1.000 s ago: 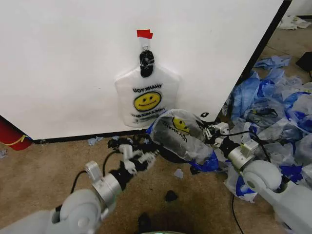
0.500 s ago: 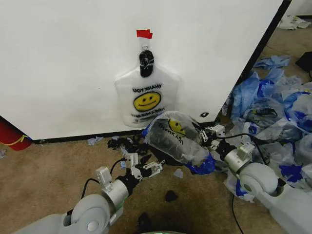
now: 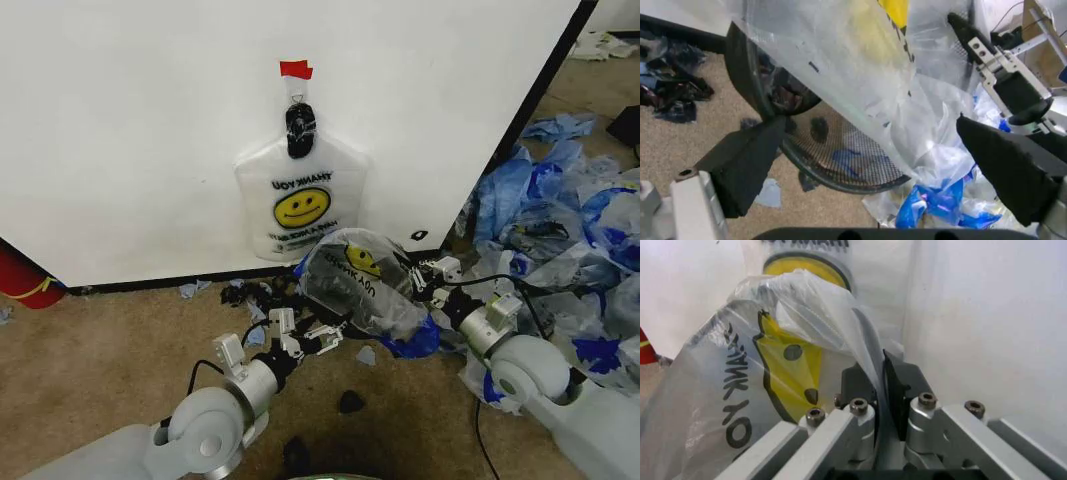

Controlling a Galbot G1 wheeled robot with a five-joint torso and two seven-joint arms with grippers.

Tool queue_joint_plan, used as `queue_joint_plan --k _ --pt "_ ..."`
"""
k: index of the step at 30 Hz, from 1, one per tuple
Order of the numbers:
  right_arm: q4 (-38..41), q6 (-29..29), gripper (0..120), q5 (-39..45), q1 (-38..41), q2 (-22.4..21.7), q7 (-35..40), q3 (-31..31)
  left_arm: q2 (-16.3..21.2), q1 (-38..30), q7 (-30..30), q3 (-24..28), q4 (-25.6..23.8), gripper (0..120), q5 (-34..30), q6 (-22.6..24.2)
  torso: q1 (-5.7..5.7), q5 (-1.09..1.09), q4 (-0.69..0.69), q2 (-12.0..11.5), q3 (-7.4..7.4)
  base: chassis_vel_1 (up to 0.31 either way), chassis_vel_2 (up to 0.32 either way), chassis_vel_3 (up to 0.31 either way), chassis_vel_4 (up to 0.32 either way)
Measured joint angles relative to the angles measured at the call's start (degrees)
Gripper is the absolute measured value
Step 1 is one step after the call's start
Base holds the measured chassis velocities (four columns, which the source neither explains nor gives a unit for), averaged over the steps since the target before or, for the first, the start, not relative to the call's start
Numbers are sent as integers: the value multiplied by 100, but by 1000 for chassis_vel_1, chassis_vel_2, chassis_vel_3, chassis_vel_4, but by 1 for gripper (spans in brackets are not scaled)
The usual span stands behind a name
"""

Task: Pick up the garbage bag from the wall and place it over the trash bin.

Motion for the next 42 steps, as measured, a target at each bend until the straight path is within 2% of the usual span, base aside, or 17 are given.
queue_joint_plan --k 13,22,26,27,31,34,35,41,42 --pt "-105 16 1 -1 59 6 -24 -49 -253 -639 -197 401 45 100 -375 3 0 1 -1 0 0 0 0 0 0" --pt "-124 40 1 -1 64 4 -31 -44 -403 -898 -272 619 195 99 -415 -37 0 0 0 0 0 0 0 0 0" --pt "-150 67 1 -14 56 30 -41 -36 -456 -907 -372 688 230 86 -415 -59 0 1 0 0 0 0 0 0 0" --pt "-150 67 1 -14 56 30 -41 -36 -456 -907 -372 688 230 86 -415 -59 0 1 0 0 0 0 0 0 0" --pt "-154 86 1 -20 49 33 -47 -32 -469 -923 -410 707 249 67 -411 -60 0 1 0 -1 0 0 0 0 0" --pt "-173 95 1 -20 64 34 -49 -32 -468 -964 -415 726 261 57 -411 -66 0 1 0 -1 0 0 0 0 0" --pt "-173 95 1 -20 64 34 -49 -32 -468 -964 -415 726 261 57 -411 -66 0 1 0 -1 0 0 0 0 0" --pt "-221 98 1 -21 97 69 -58 -48 -463 -991 -467 758 285 31 -411 -82 0 1 0 -1 0 0 0 0 0" --pt "-221 98 1 -21 97 69 -58 -48 -463 -991 -467 758 285 31 -411 -82 0 1 0 -1 0 0 0 0 0"
